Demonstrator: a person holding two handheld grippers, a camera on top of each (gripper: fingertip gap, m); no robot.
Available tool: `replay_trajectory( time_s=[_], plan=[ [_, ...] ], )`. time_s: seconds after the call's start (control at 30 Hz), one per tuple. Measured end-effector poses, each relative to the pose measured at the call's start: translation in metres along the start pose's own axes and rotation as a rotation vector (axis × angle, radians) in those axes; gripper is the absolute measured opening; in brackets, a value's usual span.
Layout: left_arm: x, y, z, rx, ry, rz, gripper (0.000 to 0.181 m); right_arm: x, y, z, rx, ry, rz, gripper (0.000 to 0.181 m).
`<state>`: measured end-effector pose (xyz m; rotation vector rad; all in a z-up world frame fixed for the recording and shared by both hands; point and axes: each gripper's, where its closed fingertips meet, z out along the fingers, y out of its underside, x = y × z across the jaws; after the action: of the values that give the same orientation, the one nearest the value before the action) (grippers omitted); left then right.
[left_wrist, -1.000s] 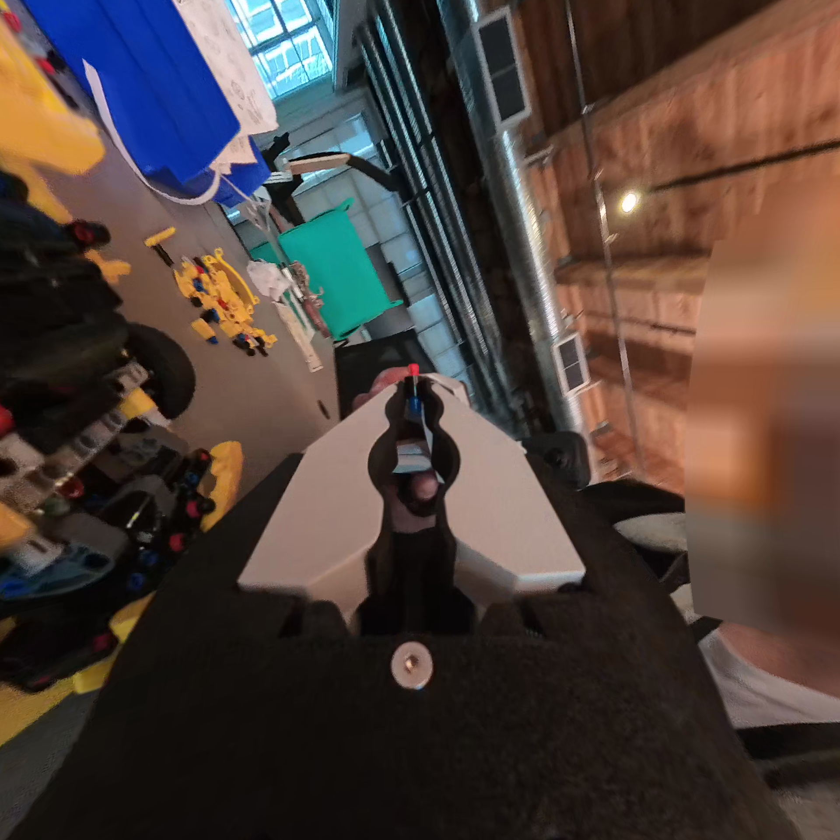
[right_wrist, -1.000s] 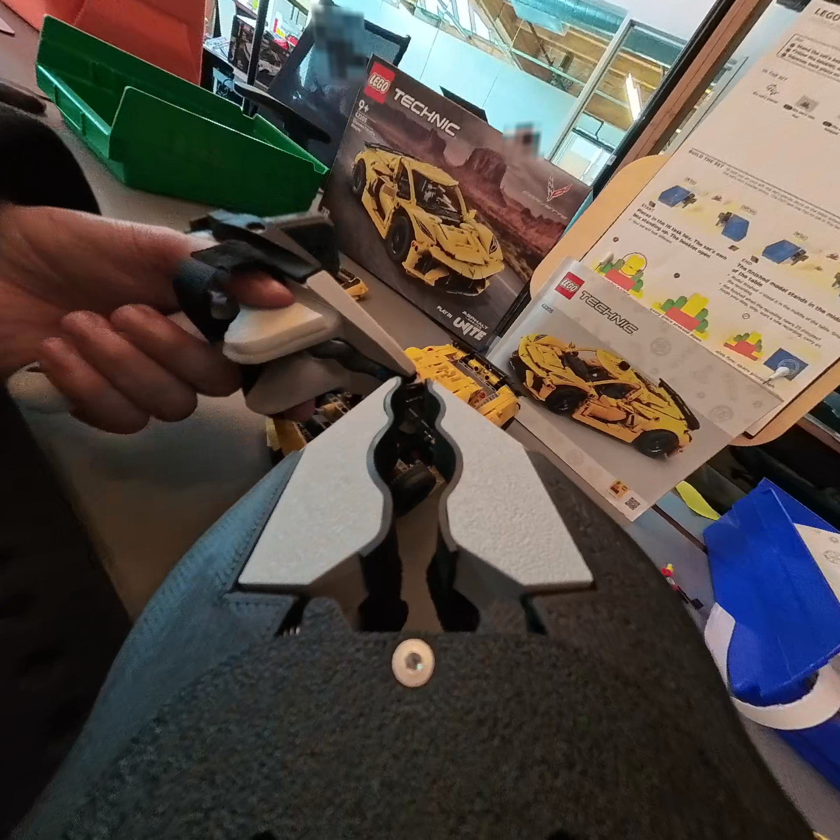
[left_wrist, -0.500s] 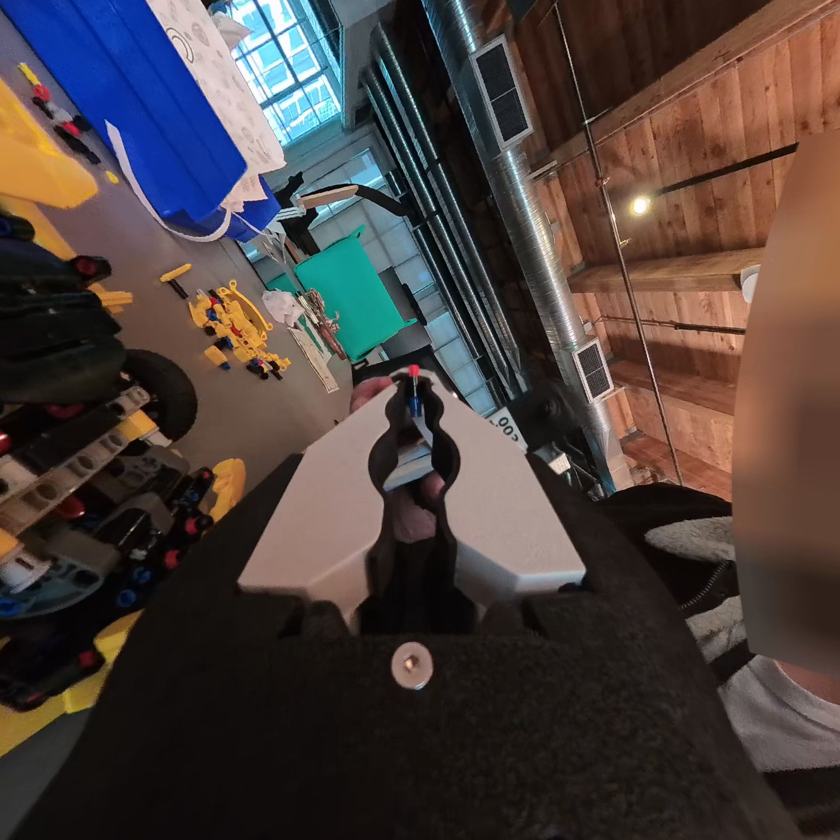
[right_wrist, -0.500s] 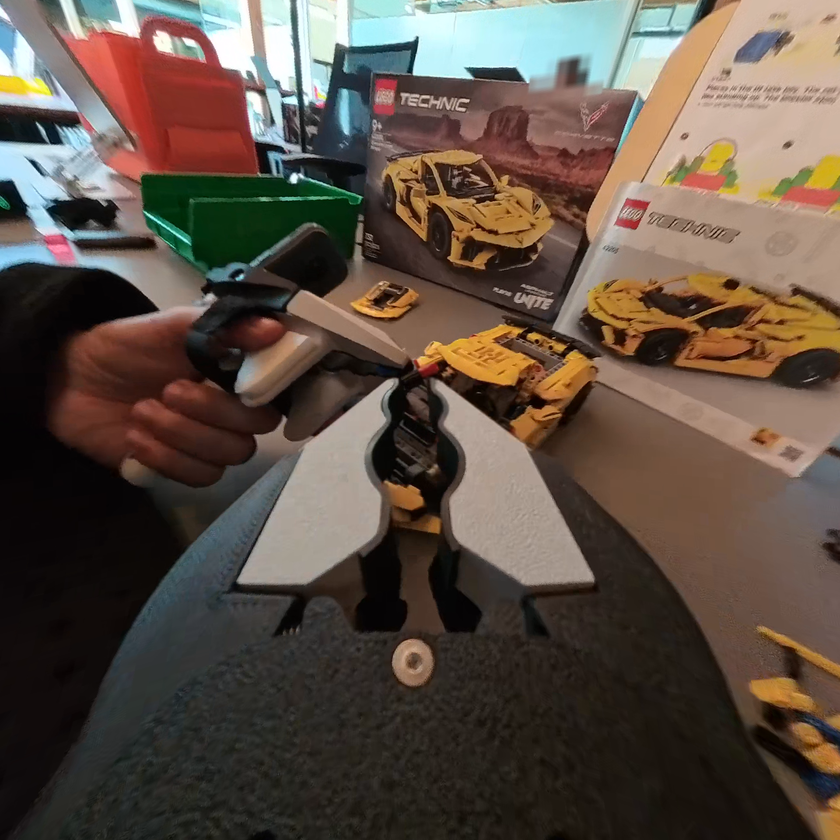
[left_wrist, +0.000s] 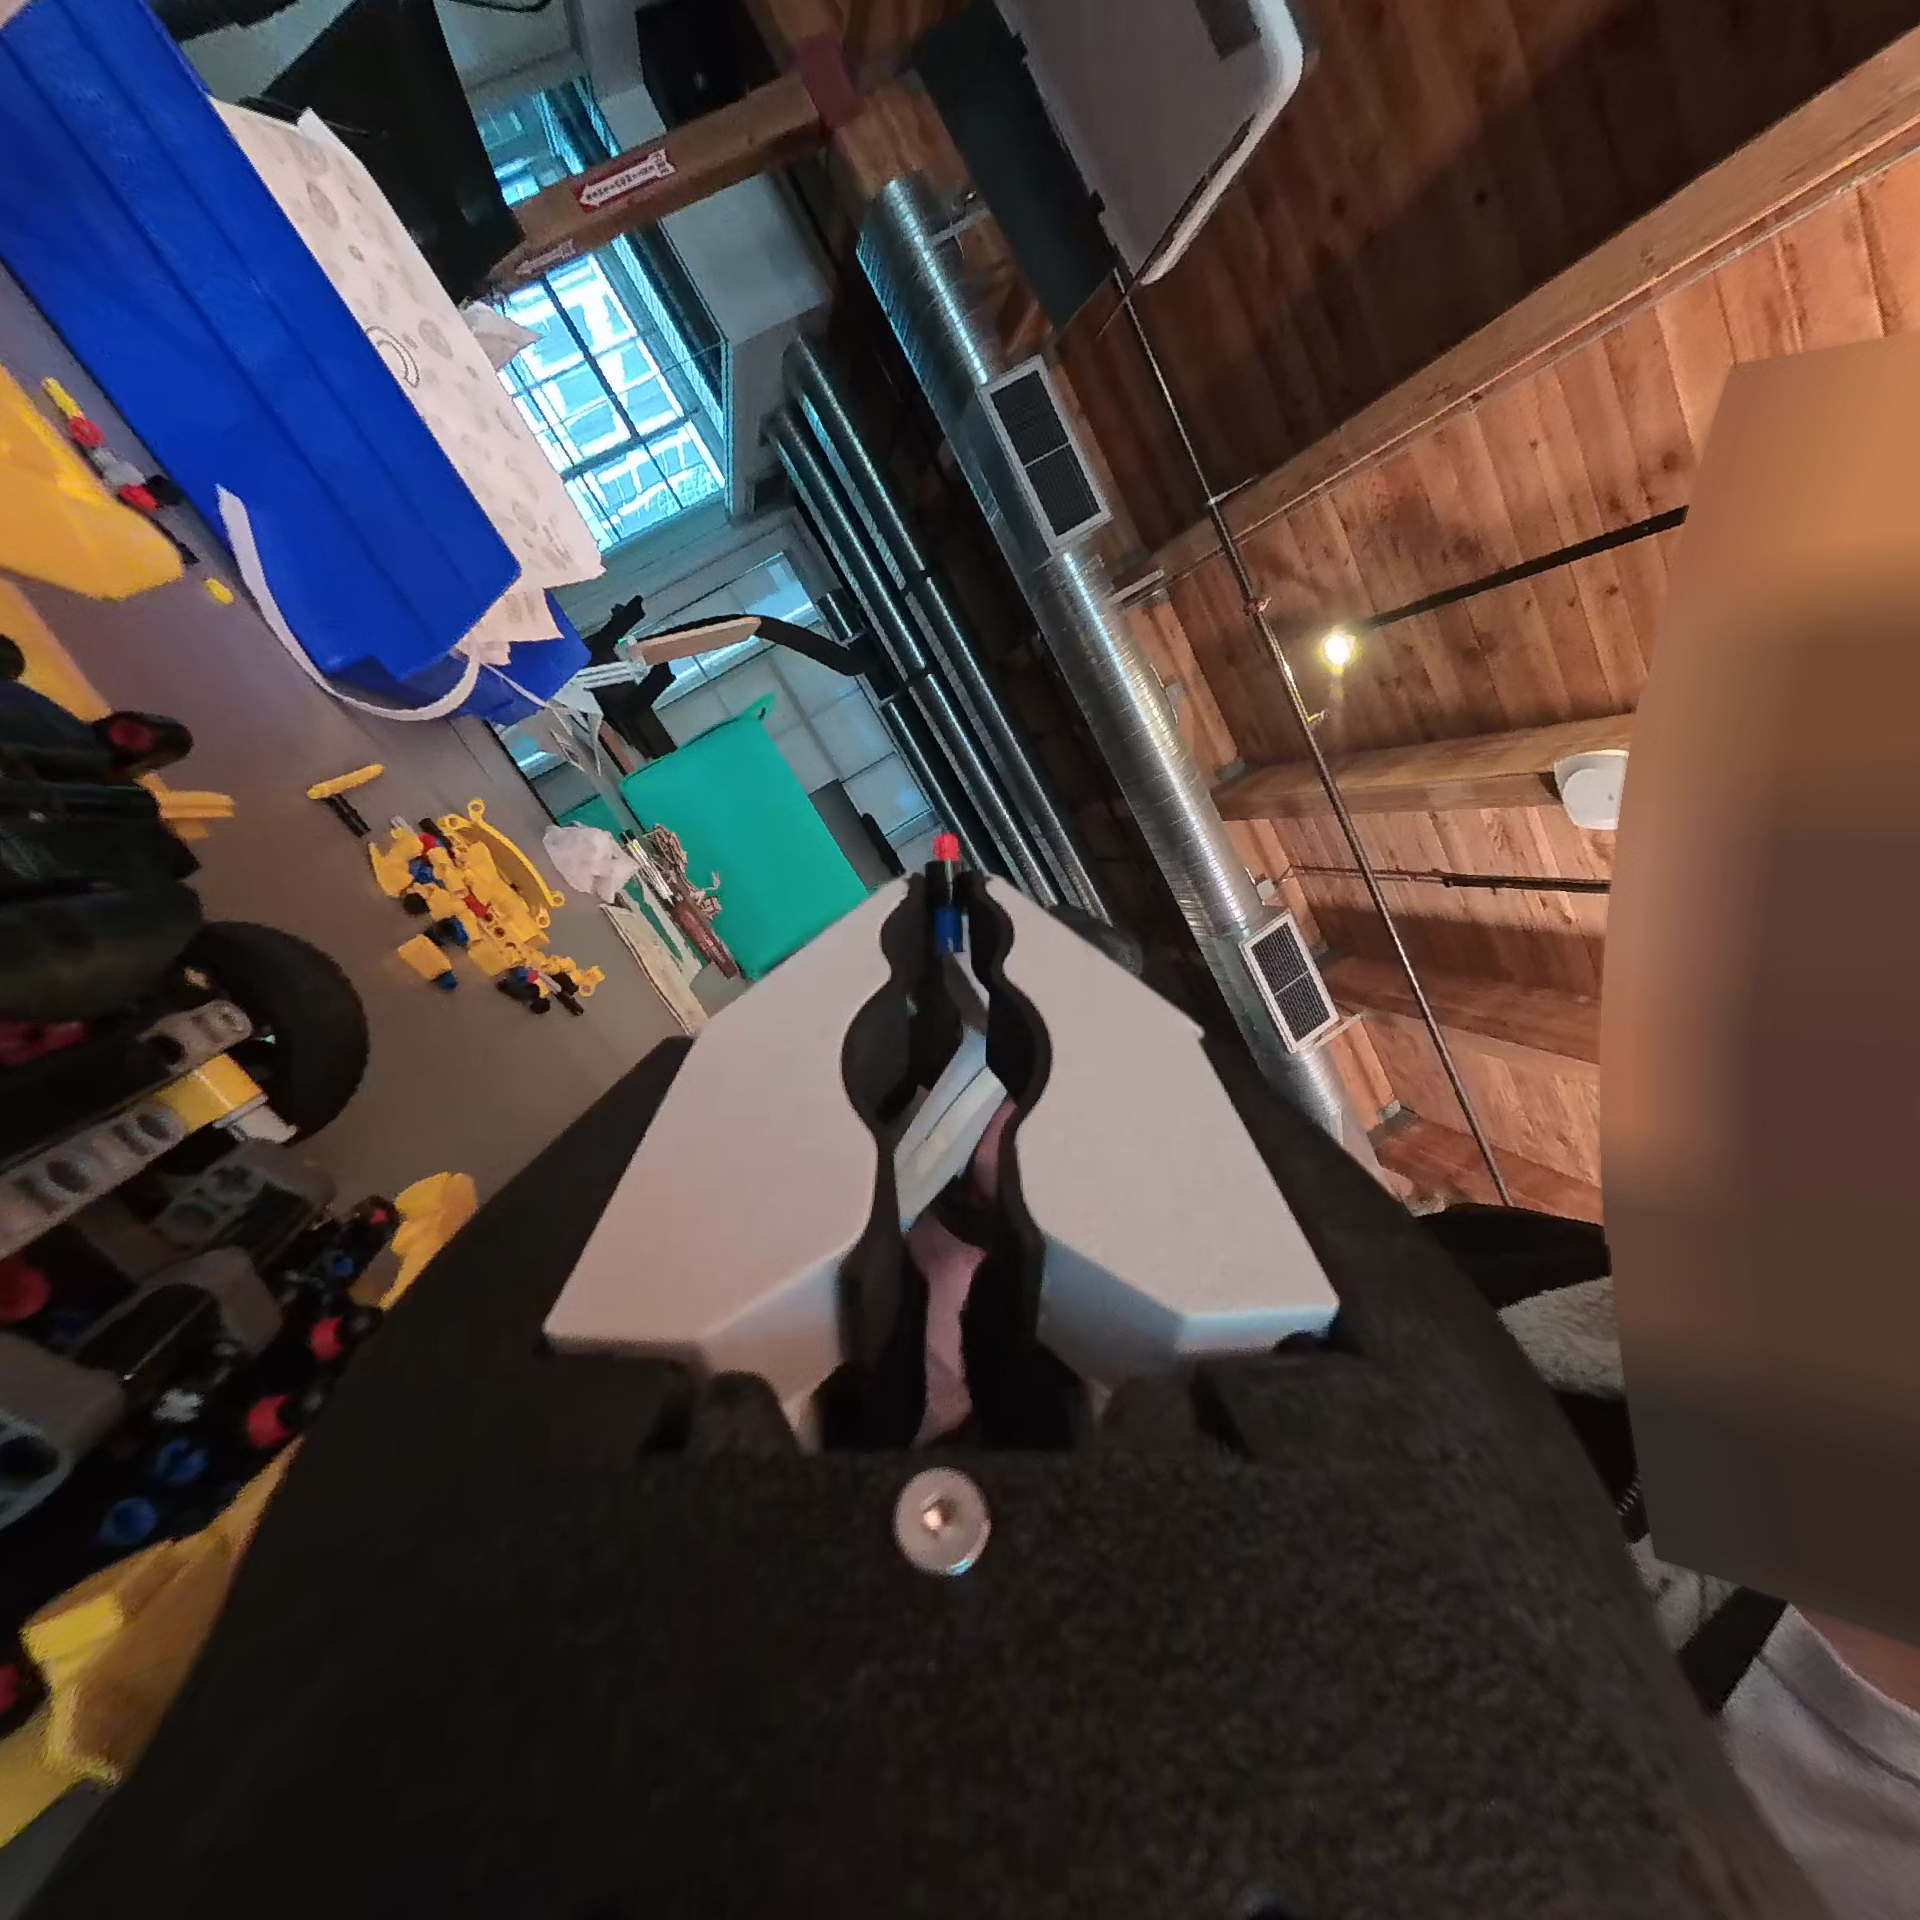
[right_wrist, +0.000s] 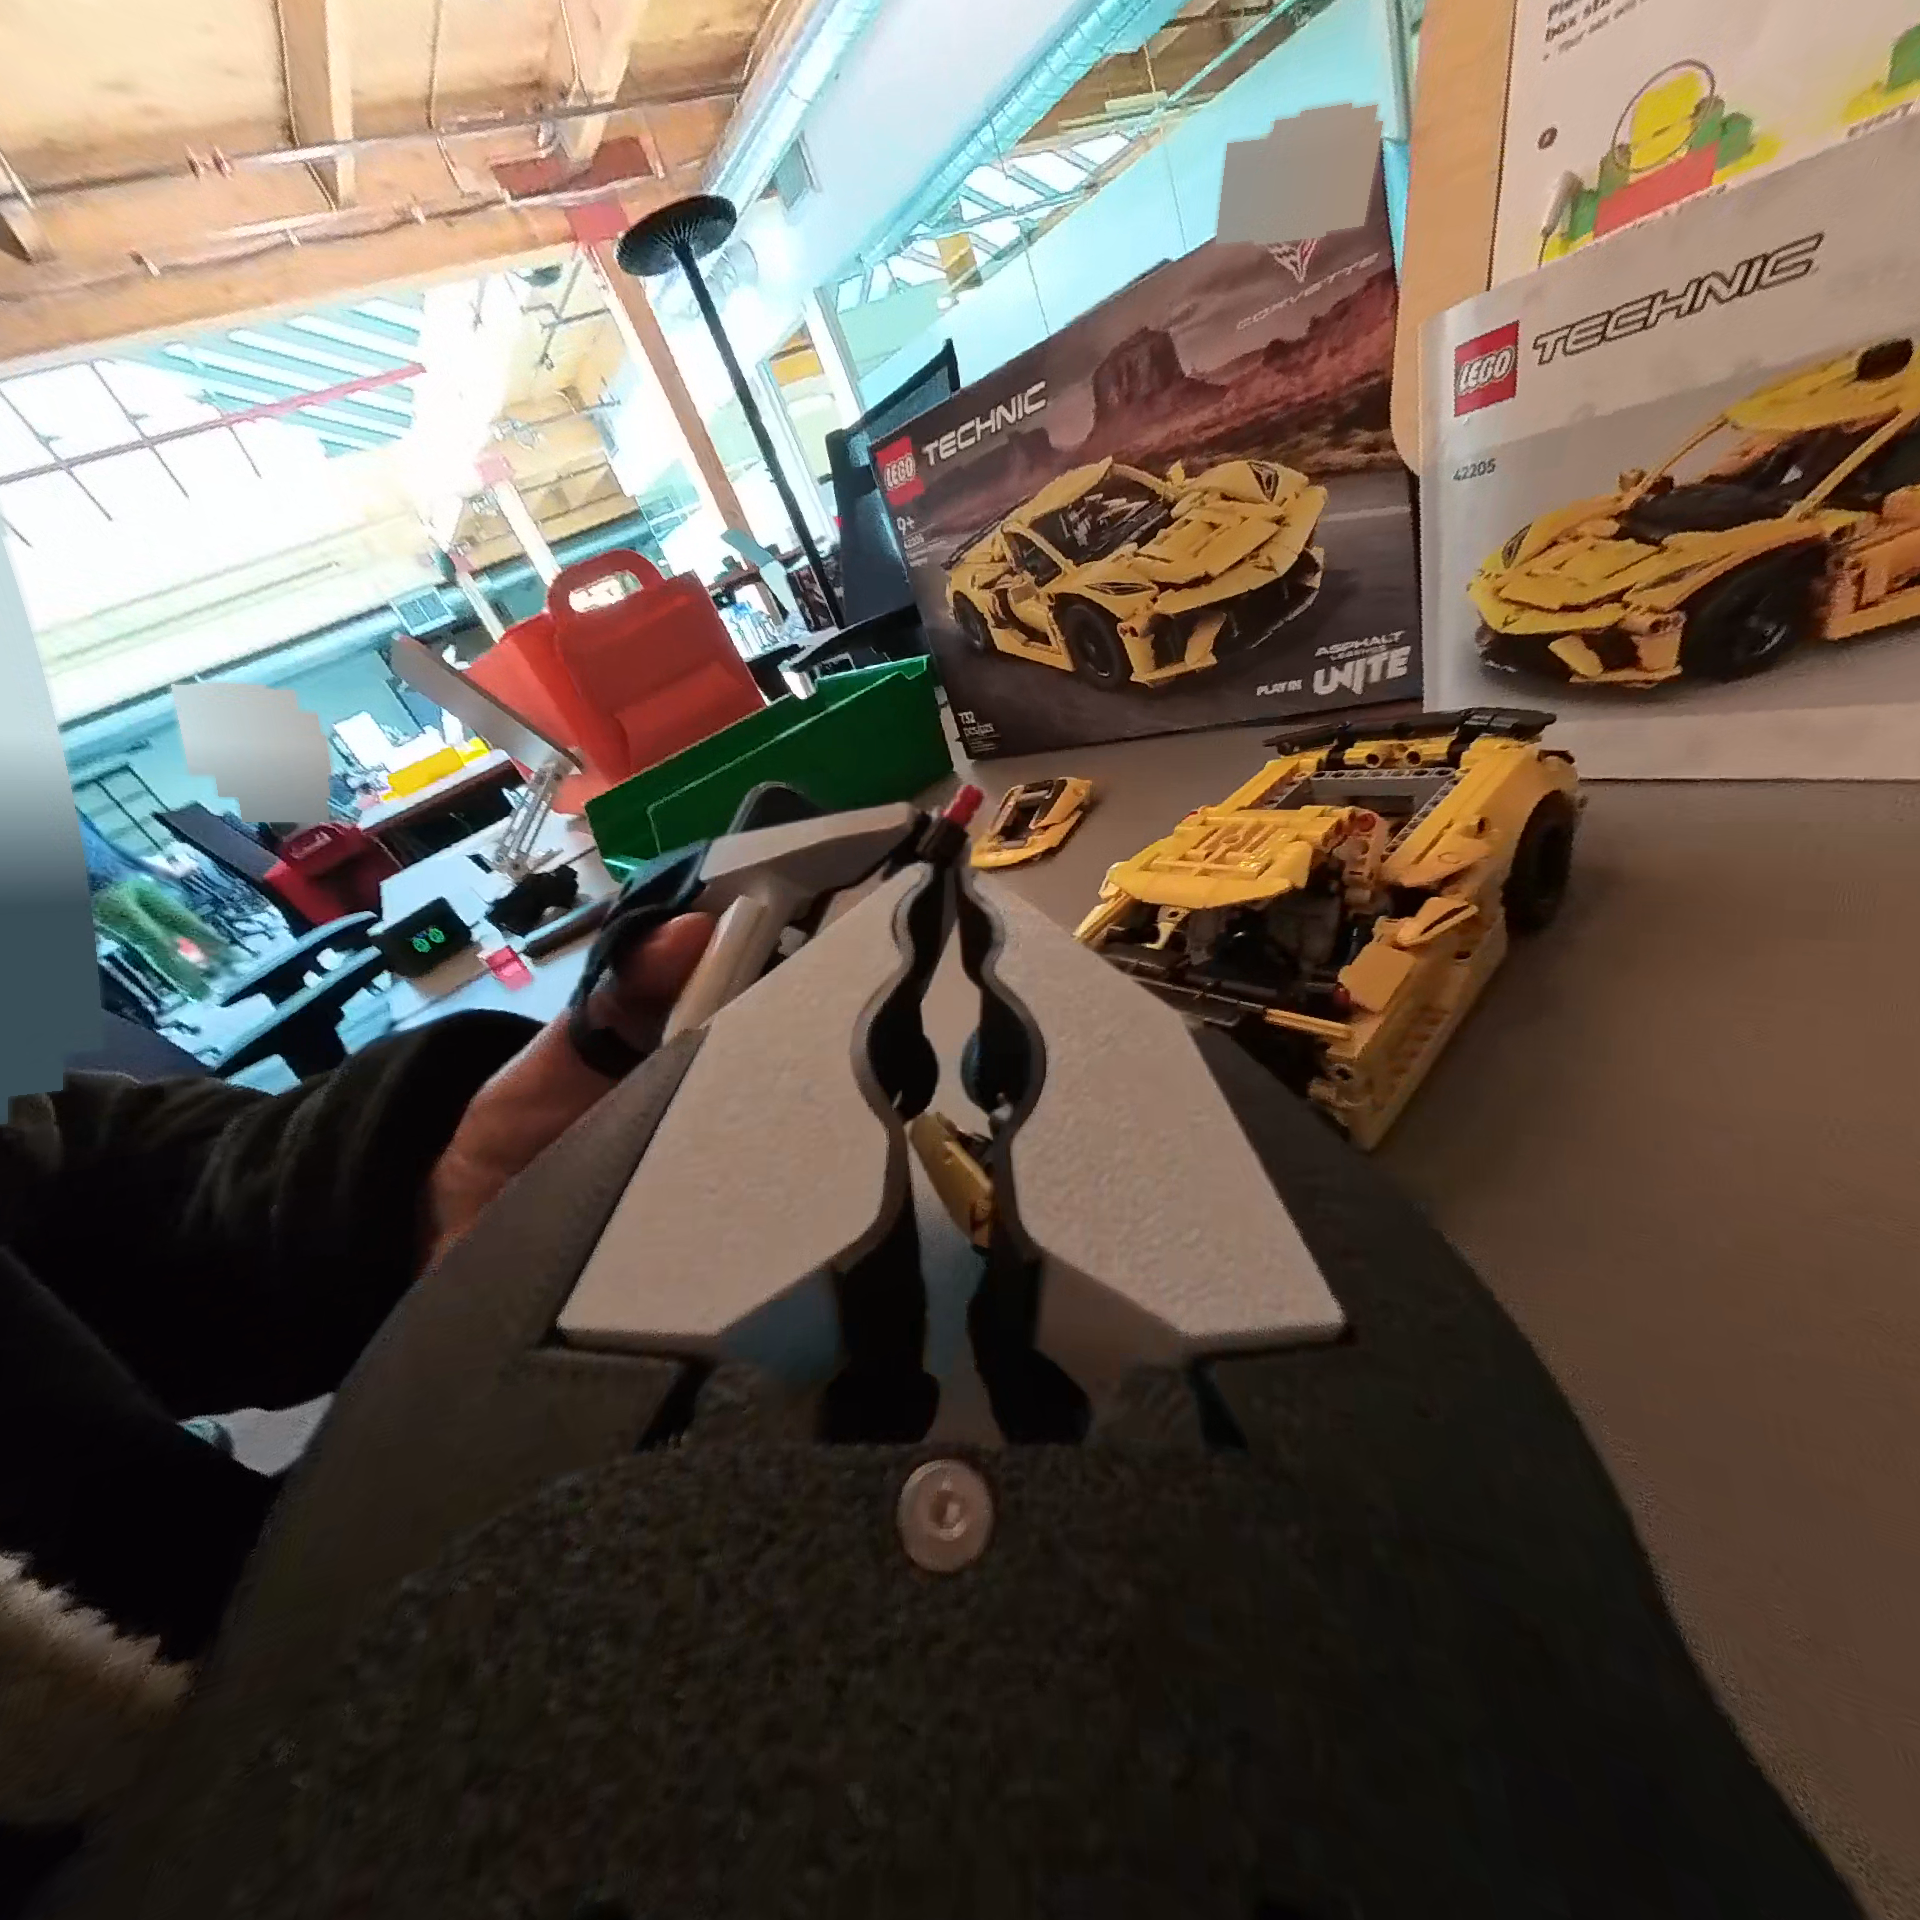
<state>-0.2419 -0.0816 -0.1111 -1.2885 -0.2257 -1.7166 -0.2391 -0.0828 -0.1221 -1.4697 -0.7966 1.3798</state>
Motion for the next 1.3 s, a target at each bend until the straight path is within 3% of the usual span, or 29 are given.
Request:
replay_trajectory(
  time_s=[0.47,0.67,0.83,1.03,1.17,1.23,1.3],
  plan=[
    [-0.002,0.001,0.004,-0.029,-0.087,0.148,0.008,0.003,-0.004,0.001,0.139,-0.083,0.397,0.0],
    [-0.005,0.002,0.007,-0.045,-0.107,0.084,0.008,0.007,-0.004,0.0,0.148,-0.067,0.403,0.0],
    [-0.012,0.004,0.006,-0.125,-0.216,0.319,0.008,0.012,-0.001,0.0,0.151,-0.153,0.592,0.0],
    [-0.01,0.005,0.004,-0.103,-0.146,0.164,0.008,0.009,-0.002,0.0,0.118,-0.028,0.307,0.0],
    [-0.009,0.015,0.007,-0.153,-0.15,0.175,0.008,0.011,-0.004,0.0,0.139,-0.042,0.337,0.0],
    [-0.016,0.049,0.01,-0.313,-0.171,0.173,0.007,0.022,-0.004,0.0,0.146,-0.02,0.385,0.0],
    [-0.012,0.049,0.012,-0.298,-0.158,0.207,0.007,0.012,-0.002,0.003,0.1,-0.133,0.426,0.0]
  ],
)
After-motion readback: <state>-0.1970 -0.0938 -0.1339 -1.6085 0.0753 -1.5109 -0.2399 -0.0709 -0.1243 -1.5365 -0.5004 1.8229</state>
